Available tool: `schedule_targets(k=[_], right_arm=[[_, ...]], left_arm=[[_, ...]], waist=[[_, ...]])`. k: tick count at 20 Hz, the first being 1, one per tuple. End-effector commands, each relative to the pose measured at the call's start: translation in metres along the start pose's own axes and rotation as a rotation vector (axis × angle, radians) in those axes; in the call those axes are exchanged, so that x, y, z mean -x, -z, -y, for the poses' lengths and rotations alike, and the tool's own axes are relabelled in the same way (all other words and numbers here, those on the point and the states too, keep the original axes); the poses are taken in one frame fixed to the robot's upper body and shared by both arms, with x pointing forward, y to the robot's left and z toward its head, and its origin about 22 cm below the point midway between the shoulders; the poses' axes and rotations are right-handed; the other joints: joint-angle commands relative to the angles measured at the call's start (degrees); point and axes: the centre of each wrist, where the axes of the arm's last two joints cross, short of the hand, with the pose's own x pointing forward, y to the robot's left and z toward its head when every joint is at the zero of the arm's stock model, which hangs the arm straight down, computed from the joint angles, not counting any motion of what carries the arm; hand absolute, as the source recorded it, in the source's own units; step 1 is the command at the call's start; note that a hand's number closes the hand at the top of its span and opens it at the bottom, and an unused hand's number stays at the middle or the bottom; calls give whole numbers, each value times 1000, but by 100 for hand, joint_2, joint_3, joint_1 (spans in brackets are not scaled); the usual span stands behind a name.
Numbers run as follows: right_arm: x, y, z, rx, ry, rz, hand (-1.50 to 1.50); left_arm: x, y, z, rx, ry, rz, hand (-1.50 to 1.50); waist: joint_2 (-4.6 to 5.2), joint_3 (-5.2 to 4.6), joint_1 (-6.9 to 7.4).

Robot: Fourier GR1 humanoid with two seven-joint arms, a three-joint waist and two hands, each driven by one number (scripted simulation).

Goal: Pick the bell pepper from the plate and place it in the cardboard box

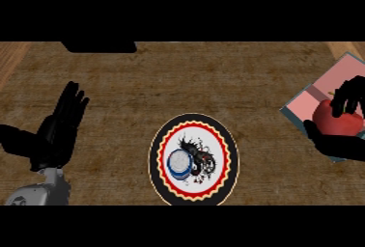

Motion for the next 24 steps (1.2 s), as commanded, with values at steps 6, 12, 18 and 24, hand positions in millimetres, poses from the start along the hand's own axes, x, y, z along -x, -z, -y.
schedule_targets(k=[6,12,18,24], right_arm=[[76,48,-32,-66,-110,-2,150],[111,40,-65,-442,-404,-150,-150],[147,53,-88,-362,-184,-105,-150],[137,81,-56,33,88,52,-150]], left_arm=[[-1,-1,6,2,-6,2,0],[12,0,12,19,-5,-2,0],[-6,0,-4,16,-5,8,0],[10,-1,6,-1,-3,-3,0]], waist=[[-1,0,22],[42,-6,94],[7,3,41],[21,13,12]])
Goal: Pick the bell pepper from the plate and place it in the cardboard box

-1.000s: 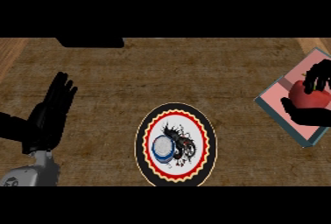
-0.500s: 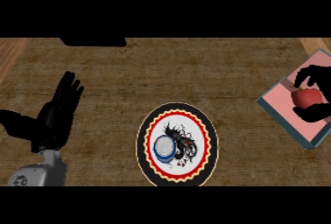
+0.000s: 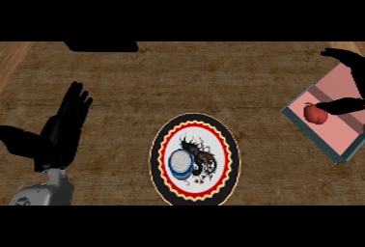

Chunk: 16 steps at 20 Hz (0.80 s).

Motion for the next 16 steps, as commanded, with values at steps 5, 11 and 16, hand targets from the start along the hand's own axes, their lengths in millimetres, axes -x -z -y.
schedule_targets(k=[5,11,16], right_arm=[[9,11,25,188,422,49,-150],[35,1,33,218,842,-9,-150],[72,-16,69,261,941,-62,-150]], left_arm=[[-5,8,3,-16,-6,1,0],[7,-6,-15,-28,12,-17,0],[4,0,-5,-32,7,-1,0]], waist=[[-34,-10,-114],[-59,-8,-130],[-33,-11,-100]])
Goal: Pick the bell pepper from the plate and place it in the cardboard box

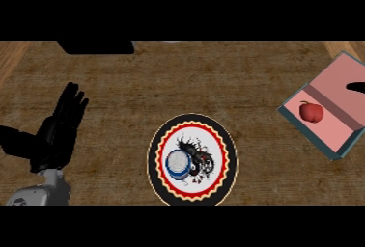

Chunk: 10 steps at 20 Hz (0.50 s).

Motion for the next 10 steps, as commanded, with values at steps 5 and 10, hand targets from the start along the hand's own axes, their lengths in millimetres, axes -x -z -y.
schedule_targets(k=[5,10], right_arm=[[29,-24,71,104,128,11,-150],[45,-38,98,158,164,8,-150]], left_arm=[[-4,-2,-14,11,-4,-2,0],[-1,-4,3,10,-3,14,0]], waist=[[27,2,76],[34,3,91]])
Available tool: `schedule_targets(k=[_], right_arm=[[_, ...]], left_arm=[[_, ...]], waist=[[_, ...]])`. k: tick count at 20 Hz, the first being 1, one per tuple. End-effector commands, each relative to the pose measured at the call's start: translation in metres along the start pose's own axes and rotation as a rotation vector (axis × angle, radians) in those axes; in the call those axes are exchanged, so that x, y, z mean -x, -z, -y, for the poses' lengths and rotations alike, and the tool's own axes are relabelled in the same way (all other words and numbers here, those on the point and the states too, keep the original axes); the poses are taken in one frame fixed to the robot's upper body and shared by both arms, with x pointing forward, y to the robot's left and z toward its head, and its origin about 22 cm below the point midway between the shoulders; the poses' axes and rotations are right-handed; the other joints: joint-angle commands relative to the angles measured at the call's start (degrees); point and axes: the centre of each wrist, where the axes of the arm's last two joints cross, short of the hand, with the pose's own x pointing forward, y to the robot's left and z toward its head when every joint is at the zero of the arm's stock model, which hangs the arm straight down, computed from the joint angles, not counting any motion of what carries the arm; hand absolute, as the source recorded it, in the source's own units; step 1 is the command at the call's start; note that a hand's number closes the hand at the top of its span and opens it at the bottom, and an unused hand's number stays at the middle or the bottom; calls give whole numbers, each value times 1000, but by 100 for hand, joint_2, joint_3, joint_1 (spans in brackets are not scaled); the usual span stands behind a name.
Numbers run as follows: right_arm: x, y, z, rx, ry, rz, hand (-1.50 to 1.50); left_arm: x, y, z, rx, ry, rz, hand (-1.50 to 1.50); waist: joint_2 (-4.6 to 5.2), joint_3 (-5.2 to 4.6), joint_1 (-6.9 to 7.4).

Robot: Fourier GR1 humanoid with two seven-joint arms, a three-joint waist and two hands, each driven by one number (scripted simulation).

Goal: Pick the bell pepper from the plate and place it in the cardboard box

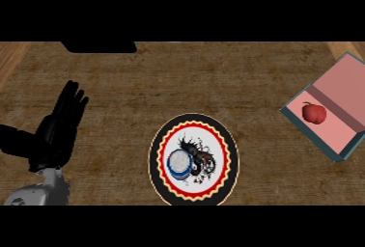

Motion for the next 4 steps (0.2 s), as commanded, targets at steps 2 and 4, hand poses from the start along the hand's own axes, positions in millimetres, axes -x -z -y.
schedule_targets(k=[2,4], right_arm=[[-1,-8,40,19,10,-2,-150],[12,-19,49,36,7,14,-150]], left_arm=[[-3,-13,-4,-19,-6,-7,0],[-7,2,-3,16,-4,2,0]], waist=[[-3,-1,20],[9,1,19]])
